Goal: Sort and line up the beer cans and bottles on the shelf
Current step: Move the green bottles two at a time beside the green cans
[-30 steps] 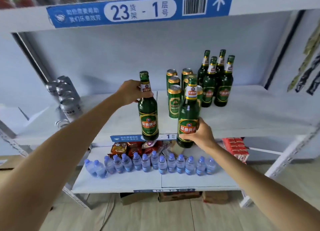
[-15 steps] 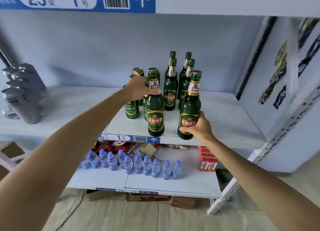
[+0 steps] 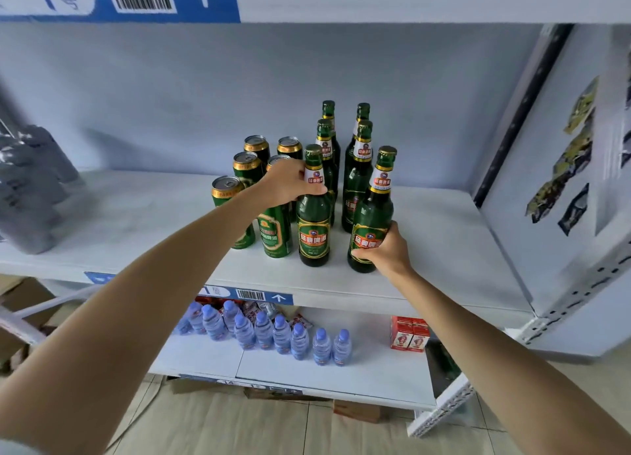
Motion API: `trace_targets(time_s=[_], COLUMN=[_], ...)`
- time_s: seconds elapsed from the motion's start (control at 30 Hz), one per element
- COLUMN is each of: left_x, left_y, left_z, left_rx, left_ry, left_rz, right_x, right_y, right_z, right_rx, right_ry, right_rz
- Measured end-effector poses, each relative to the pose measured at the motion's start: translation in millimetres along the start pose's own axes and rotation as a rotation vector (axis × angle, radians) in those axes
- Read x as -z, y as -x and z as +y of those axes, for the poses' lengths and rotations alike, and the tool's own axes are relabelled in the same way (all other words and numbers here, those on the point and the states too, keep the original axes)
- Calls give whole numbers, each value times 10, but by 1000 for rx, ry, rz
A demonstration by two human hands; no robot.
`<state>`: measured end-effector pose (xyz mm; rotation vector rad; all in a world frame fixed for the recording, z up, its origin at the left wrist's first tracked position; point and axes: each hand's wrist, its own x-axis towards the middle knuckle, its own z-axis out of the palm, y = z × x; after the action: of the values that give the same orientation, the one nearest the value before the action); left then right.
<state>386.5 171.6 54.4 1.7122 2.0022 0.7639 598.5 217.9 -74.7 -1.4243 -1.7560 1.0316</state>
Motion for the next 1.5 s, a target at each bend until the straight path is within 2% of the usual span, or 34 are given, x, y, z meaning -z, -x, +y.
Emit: trace_targets(time_s=[0.4, 0.6, 0.7, 0.8, 0.87, 0.97, 1.17, 1.3, 1.5], left_x=[26, 98, 230, 376, 479, 632, 1075, 1510, 2260], left_y=[-136, -57, 76, 323, 521, 831, 1477, 1873, 2388], left_z=[-107, -81, -70, -111, -216, -433, -1026, -1623, -2652], left_rx=[-32, -6, -26, -27, -30, -1, 17, 66, 150], left_ry=[19, 27, -27, -231, -357, -416, -561, -636, -641], left_rz=[-76, -74, -51, 17, 64, 66, 85, 58, 55], right_x=[-158, -95, 55, 205, 223, 106, -551, -1212, -2392], right_y=[-75, -57, -18, 137, 256, 456, 925, 1132, 1360], right_z=[7, -19, -14, -97, -196, -408, -1095, -1649, -2391], right_rx=[77, 60, 48, 20, 52, 124, 366, 413, 482], right_ry=[48, 104, 401, 786, 918, 995, 1001, 966, 960], right_rz=[-48, -150, -244, -344, -380, -383, -388, -419, -369])
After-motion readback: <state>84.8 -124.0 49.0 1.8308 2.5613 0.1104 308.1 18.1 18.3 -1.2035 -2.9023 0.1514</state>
